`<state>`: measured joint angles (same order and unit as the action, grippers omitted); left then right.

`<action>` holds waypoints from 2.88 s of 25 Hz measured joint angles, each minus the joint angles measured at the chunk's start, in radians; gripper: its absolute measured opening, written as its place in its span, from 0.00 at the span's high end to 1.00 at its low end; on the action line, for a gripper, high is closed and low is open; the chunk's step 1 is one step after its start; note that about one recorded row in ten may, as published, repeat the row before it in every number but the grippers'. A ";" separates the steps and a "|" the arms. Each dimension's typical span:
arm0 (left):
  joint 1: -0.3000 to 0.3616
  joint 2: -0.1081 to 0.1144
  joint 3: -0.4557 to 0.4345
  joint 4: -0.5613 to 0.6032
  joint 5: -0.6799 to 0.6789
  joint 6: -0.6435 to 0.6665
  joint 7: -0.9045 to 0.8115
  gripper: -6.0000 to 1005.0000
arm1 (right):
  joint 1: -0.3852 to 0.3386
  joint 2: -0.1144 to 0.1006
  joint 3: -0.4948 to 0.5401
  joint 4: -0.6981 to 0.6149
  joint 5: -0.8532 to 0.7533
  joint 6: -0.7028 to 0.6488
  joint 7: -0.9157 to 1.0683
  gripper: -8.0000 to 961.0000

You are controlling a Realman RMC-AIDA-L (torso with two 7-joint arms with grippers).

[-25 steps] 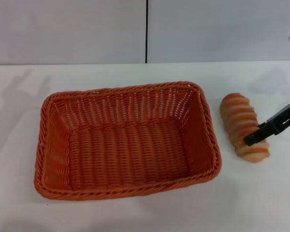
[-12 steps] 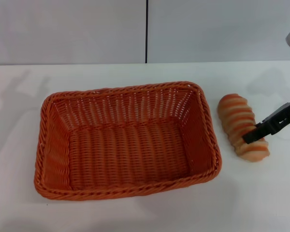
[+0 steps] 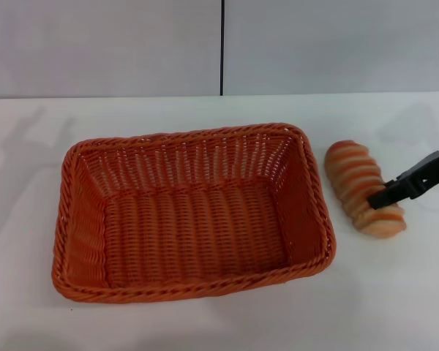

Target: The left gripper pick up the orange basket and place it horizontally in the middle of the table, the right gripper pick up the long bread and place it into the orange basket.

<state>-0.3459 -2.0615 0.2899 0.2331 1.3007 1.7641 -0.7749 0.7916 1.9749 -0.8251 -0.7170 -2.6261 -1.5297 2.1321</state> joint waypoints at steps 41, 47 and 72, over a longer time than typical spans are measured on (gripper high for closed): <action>-0.013 0.003 -0.010 -0.011 -0.006 0.017 -0.015 0.40 | -0.150 0.071 -0.123 -0.336 0.776 -0.185 -0.190 0.85; -0.025 0.001 -0.010 -0.011 -0.006 0.006 -0.015 0.40 | -0.128 0.085 -0.290 -0.321 0.772 -0.117 -0.229 0.85; -0.041 -0.002 -0.030 -0.024 -0.006 -0.003 -0.002 0.40 | -0.346 0.092 -0.024 -0.255 1.022 -0.044 -0.589 0.45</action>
<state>-0.3870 -2.0634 0.2598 0.2092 1.2951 1.7609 -0.7764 0.4453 2.0666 -0.8489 -0.9720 -1.6036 -1.5735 1.5427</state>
